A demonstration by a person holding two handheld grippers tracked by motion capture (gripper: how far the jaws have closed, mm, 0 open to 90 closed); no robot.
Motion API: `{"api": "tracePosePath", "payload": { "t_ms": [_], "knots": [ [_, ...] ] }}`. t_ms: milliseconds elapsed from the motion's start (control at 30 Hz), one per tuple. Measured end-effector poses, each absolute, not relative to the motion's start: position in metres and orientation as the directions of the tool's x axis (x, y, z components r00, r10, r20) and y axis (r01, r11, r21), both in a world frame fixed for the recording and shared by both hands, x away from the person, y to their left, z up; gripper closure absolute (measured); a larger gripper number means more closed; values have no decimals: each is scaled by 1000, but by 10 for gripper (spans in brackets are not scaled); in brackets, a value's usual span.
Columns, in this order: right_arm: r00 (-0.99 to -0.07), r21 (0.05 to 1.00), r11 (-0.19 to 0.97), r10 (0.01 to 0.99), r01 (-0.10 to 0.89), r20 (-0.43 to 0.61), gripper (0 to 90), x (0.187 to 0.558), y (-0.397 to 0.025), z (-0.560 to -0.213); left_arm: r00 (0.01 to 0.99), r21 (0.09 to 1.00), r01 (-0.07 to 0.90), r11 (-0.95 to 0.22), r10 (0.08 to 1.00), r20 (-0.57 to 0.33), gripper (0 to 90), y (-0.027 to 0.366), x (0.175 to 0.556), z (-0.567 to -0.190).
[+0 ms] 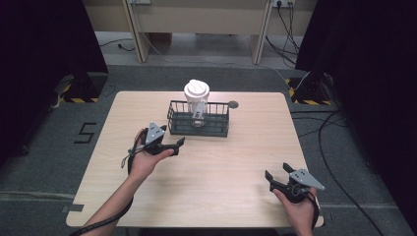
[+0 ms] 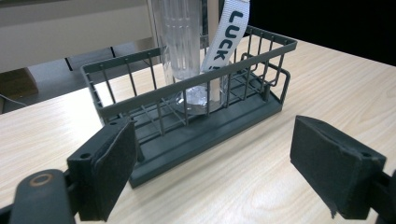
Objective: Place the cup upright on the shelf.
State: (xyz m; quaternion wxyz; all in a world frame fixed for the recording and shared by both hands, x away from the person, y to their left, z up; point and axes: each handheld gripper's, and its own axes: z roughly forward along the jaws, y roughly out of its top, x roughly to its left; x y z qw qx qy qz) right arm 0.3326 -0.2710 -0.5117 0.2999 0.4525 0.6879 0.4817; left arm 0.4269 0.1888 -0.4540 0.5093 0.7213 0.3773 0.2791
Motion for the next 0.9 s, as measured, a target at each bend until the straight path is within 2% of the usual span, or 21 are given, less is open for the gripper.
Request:
{"api": "tracePosePath", "payload": {
  "t_ms": [900],
  "knots": [
    [-410, 935, 133, 912, 327, 14, 222, 333, -270, -512, 533, 952, 248, -179, 846, 20, 145, 234, 373, -462]
  ]
}}
